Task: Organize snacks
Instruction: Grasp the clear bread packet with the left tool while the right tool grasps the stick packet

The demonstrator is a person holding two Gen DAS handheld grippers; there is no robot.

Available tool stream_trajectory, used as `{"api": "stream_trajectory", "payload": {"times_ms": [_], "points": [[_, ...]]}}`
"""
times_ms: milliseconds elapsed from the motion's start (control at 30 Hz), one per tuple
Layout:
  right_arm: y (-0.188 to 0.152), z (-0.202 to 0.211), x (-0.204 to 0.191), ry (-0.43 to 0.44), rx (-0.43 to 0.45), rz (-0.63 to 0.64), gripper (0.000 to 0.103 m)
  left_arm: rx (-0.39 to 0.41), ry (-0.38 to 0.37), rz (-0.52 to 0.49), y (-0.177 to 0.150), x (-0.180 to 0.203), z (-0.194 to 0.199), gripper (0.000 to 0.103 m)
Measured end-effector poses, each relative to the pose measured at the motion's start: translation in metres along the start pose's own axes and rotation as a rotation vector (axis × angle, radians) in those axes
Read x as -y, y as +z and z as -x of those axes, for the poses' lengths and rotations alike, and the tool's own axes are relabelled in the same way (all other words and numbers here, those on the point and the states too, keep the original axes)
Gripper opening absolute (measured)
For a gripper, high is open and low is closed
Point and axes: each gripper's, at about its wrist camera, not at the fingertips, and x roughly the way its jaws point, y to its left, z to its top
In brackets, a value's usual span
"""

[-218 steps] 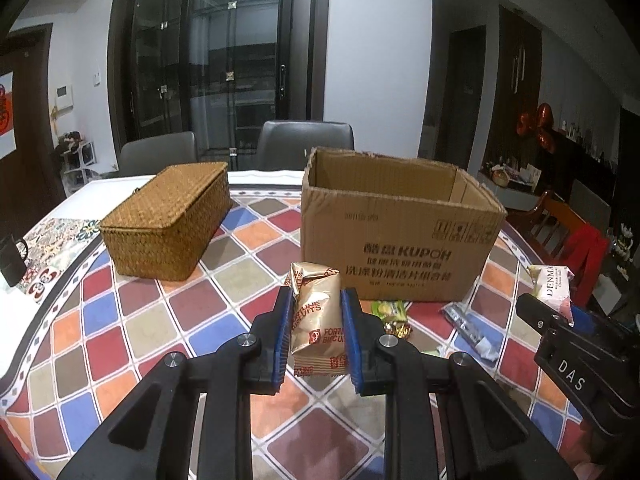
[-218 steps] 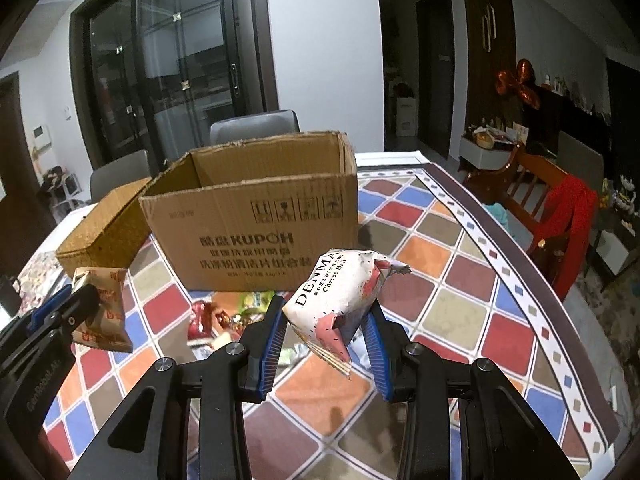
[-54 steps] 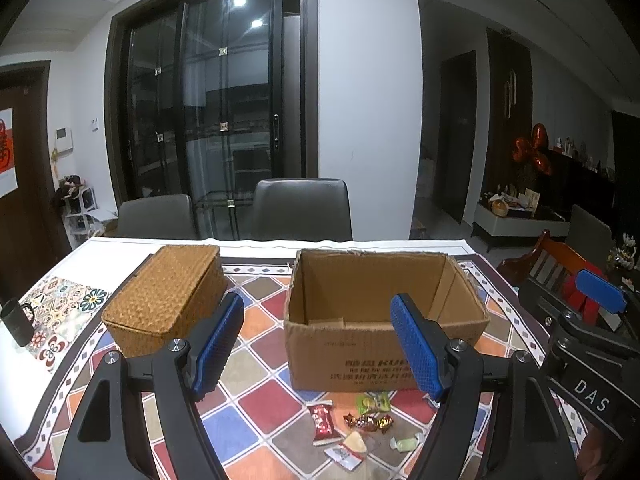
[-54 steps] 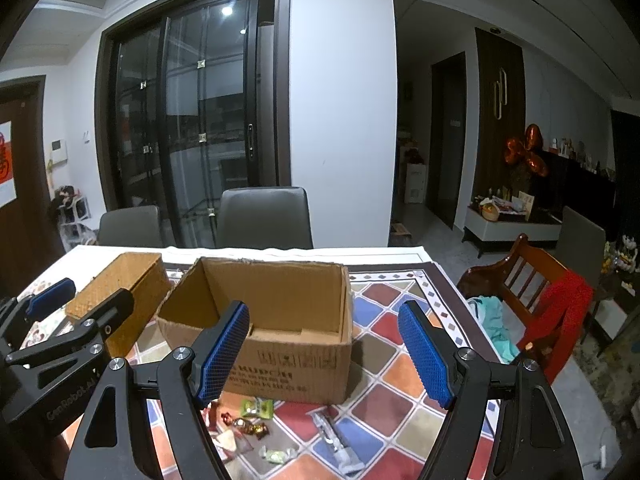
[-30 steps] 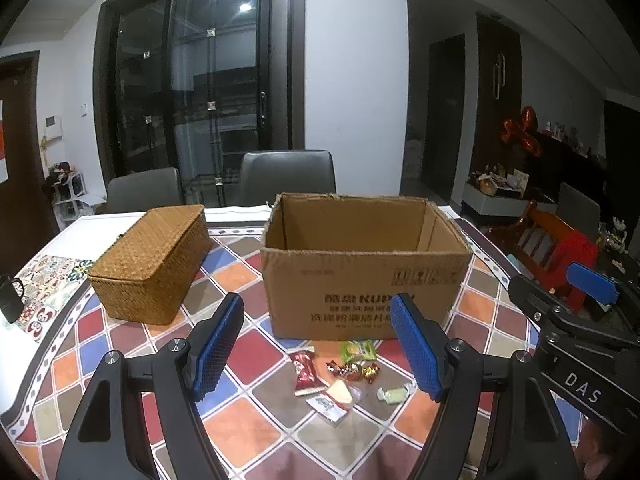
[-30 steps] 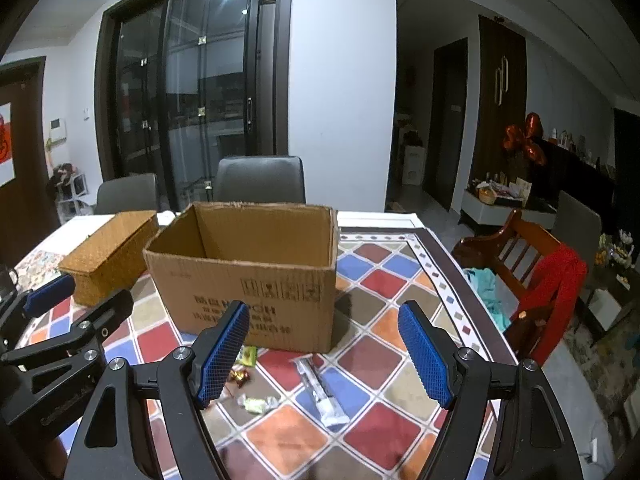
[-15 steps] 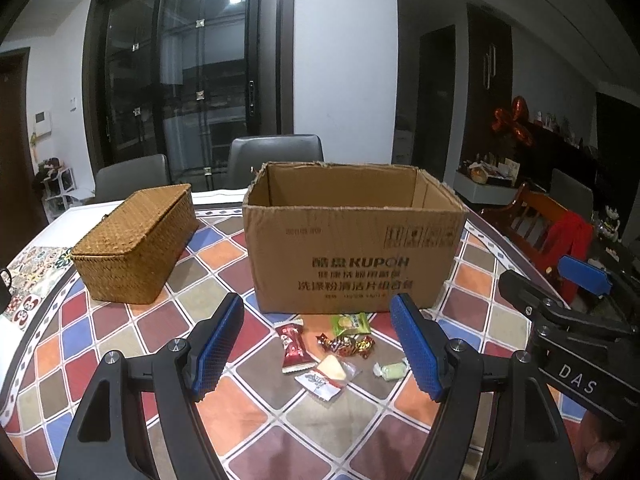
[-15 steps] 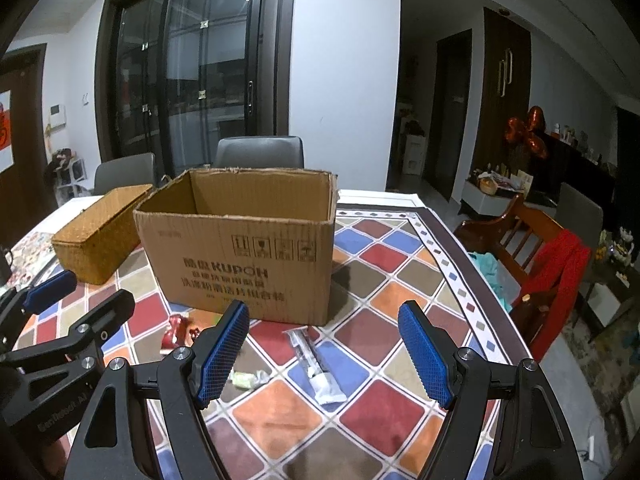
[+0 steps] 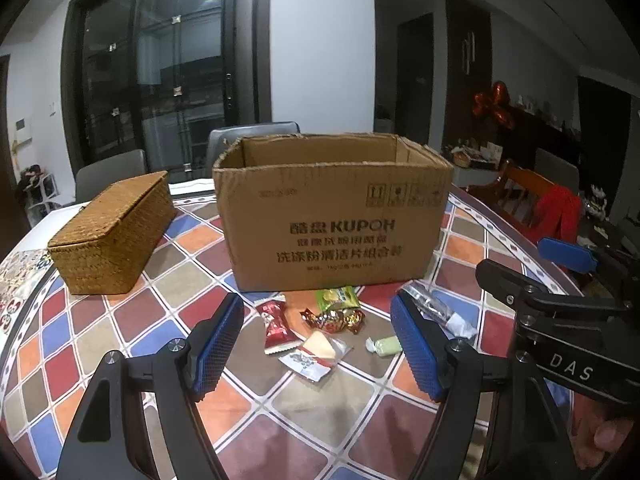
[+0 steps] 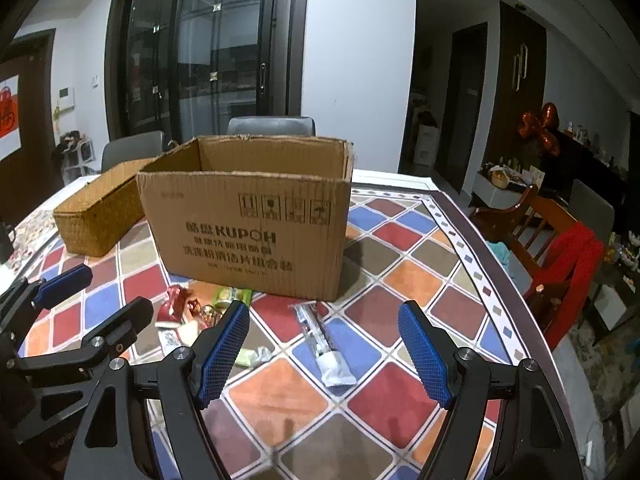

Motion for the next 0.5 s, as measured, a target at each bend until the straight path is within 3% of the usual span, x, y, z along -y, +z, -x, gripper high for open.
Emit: {"api": "stream_trajectory", "payload": {"times_ms": [500], "points": [[-0.01,-0.027,-0.001,0.001,-0.064,0.013,0.077,-0.097,-0.08,-0.048,-0.015,0.002,-0.036,0.073]]}}
